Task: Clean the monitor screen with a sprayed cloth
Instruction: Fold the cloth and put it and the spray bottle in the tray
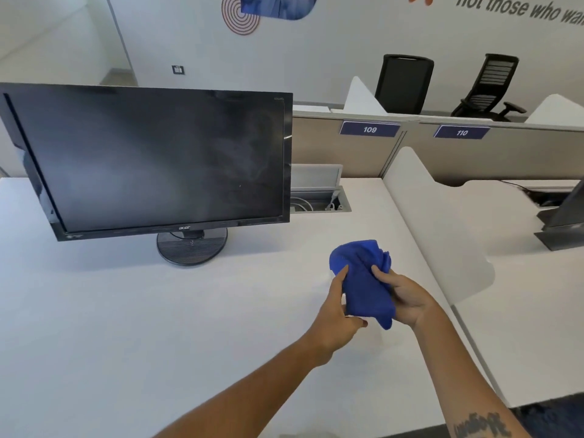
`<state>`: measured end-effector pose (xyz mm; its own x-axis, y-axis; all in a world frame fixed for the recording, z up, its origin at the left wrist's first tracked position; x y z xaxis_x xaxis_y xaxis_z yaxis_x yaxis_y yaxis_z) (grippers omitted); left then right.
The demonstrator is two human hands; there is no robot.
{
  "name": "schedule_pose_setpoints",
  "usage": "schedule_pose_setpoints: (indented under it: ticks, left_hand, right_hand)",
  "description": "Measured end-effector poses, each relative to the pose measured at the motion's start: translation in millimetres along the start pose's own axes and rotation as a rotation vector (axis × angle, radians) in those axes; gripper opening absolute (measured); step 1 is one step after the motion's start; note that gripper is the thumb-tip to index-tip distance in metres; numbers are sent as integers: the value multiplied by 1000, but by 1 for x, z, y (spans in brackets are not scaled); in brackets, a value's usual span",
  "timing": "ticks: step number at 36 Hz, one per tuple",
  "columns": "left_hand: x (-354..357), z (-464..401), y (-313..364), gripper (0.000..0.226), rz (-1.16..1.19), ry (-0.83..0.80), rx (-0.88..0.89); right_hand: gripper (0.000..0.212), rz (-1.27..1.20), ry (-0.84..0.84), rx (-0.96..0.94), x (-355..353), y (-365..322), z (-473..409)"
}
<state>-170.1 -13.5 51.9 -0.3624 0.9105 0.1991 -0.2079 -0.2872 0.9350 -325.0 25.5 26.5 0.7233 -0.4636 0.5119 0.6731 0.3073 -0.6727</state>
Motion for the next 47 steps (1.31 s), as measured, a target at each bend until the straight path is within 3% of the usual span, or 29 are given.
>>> schedule_pose_setpoints:
  ticks: [6,14,18,24,27,31,36,42,47]
  left_hand:
    - [13,-13,-6,106,-26,-33,-40]
    - [21,-16,-16,93,-242,-81,-88]
    - [27,-6,-25,99,-338,-144,-261]
    - [36,-2,-40,75,-468,-217,-350]
    - [38,-1,-48,83,-558,-244,-416]
    - [42,1,-49,75,-641,-276,-444]
    - [43,5,-54,81,-706,-294,-464]
    - [44,9,-52,83,-731,-312,-447]
    - [45,11,-54,81,-749,-329,-426]
  right_hand:
    - [46,11,52,-84,-21,-9,-5]
    - [50,376,49,-114,-21,-17,-16]
    - [54,461,75,-75,-26,1,-28]
    - [56,479,207,-20,-55,35,-51]
    - [53,519,236,26,-63,45,-58]
    - [47,553,286,76,-72,54,-67]
    - [26,739,380,51,-58,44,-65]
    - [29,1060,517,-65,-49,35,-62]
    - [23,1191,528,-32,-52,35,-70]
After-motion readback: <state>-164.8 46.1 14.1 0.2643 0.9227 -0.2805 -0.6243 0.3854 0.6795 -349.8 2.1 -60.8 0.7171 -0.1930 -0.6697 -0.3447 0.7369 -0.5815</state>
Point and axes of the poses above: each hand's wrist, its own z-axis away from the middle knuckle, its own x-axis out of the palm, y = z × x, the point moved 9 cm from there along -z, towards the middle knuckle, and after that the axes turned 13 degrees about -y, right-handed, at the moved point
